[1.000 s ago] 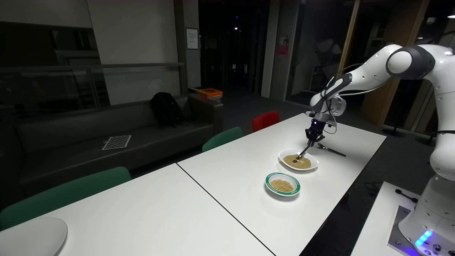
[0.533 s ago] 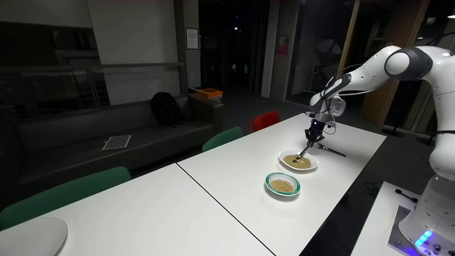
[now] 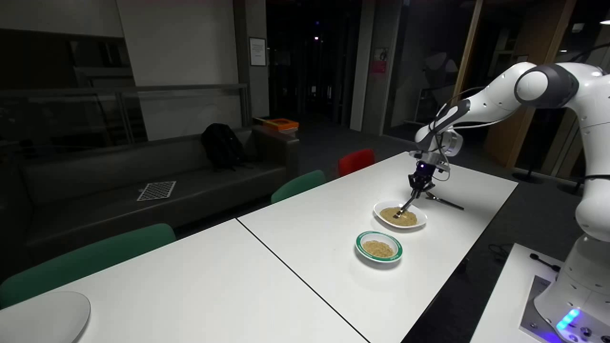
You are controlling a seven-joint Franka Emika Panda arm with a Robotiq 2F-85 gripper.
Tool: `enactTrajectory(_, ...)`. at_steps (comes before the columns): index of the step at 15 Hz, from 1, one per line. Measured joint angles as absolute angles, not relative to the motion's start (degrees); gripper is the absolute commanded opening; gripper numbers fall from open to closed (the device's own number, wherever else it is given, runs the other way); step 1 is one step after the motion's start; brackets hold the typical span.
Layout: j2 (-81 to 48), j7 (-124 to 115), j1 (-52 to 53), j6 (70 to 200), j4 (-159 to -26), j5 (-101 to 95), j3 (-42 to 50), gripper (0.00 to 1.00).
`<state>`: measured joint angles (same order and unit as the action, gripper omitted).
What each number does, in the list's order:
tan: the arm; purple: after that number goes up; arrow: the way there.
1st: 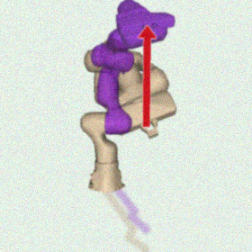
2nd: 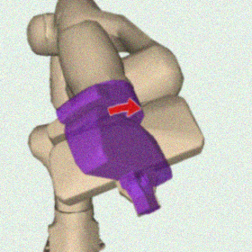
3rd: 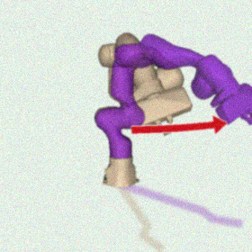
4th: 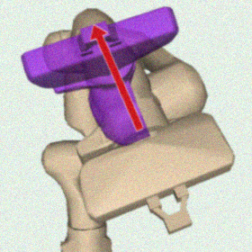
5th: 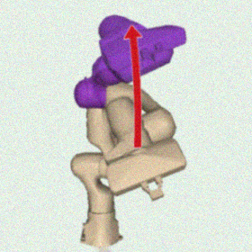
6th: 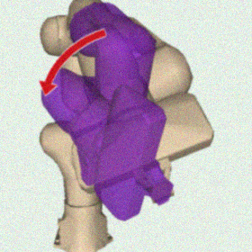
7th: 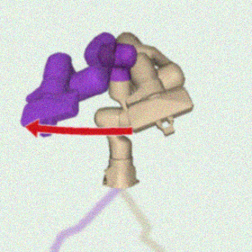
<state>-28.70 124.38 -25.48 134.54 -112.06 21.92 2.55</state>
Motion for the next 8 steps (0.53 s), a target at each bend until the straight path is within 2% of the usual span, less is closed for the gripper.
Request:
enactTrajectory(1, -28.87, 124.38, -25.48, 134.45, -111.89, 21.92, 2.52, 0.03)
enactTrajectory(2, -29.07, 124.38, -25.48, 134.27, -111.63, 21.92, 2.52, 0.36)
enactTrajectory(3, -29.25, 124.38, -25.48, 133.98, -111.35, 21.92, 2.52, 0.37)
enactTrajectory(8, -29.79, 124.38, -25.48, 132.99, -110.91, 21.92, 2.52, 0.73)
